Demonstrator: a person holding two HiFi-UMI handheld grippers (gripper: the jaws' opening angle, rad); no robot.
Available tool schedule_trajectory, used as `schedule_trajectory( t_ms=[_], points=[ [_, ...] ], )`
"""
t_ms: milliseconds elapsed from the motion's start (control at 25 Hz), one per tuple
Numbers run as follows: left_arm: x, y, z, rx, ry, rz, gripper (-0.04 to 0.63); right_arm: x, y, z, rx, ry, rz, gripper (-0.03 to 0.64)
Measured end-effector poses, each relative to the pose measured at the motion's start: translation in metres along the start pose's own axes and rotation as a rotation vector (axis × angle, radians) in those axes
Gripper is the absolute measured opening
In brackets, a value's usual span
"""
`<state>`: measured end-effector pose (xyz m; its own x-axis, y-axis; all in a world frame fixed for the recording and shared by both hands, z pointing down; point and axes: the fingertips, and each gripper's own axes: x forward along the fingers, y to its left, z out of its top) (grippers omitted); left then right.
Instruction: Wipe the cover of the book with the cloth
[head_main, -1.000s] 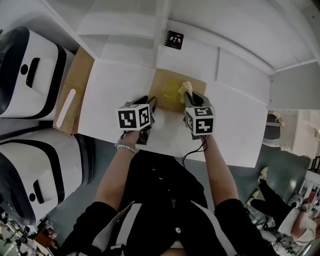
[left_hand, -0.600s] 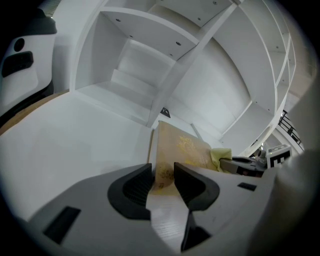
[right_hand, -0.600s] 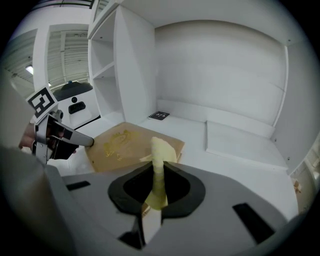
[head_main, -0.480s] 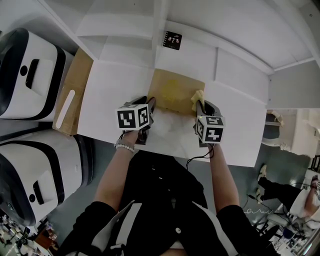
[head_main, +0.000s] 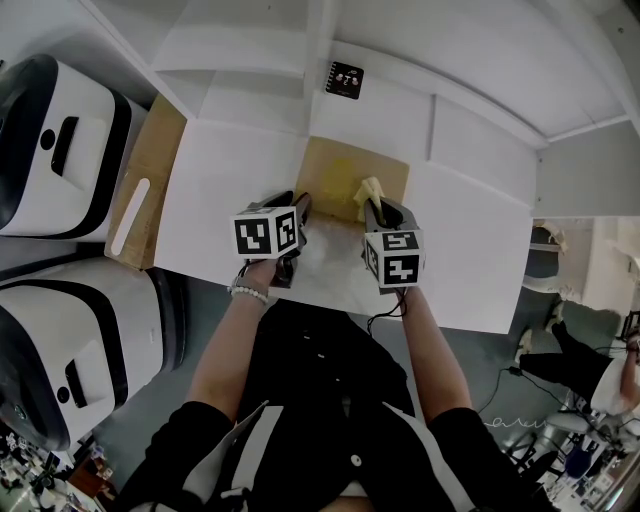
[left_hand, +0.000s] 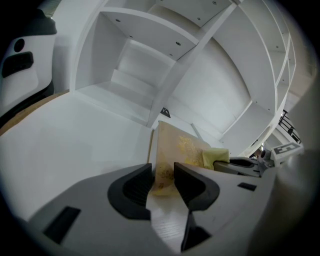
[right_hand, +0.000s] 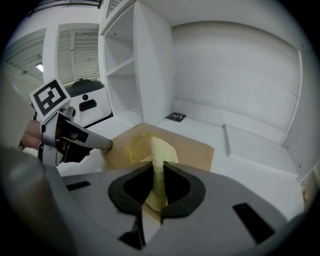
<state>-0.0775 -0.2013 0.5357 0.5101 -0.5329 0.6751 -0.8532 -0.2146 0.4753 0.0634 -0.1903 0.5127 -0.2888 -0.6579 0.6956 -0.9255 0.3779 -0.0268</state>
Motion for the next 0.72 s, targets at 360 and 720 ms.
schedule_trajectory(
  t_ms=[360, 720],
  points=[
    [-0.001, -0.001, 0.001, 0.003, -0.002, 0.004, 0.141, 0.014, 0.070, 0.011, -0.073, -0.008, 0.135, 0.038],
    [0.000, -0.001, 0.001, 0.003, 0.000, 0.002, 0.141, 0.018, 0.093, 0.011, -0.111, -0.010, 0.182, 0.038]
  ],
)
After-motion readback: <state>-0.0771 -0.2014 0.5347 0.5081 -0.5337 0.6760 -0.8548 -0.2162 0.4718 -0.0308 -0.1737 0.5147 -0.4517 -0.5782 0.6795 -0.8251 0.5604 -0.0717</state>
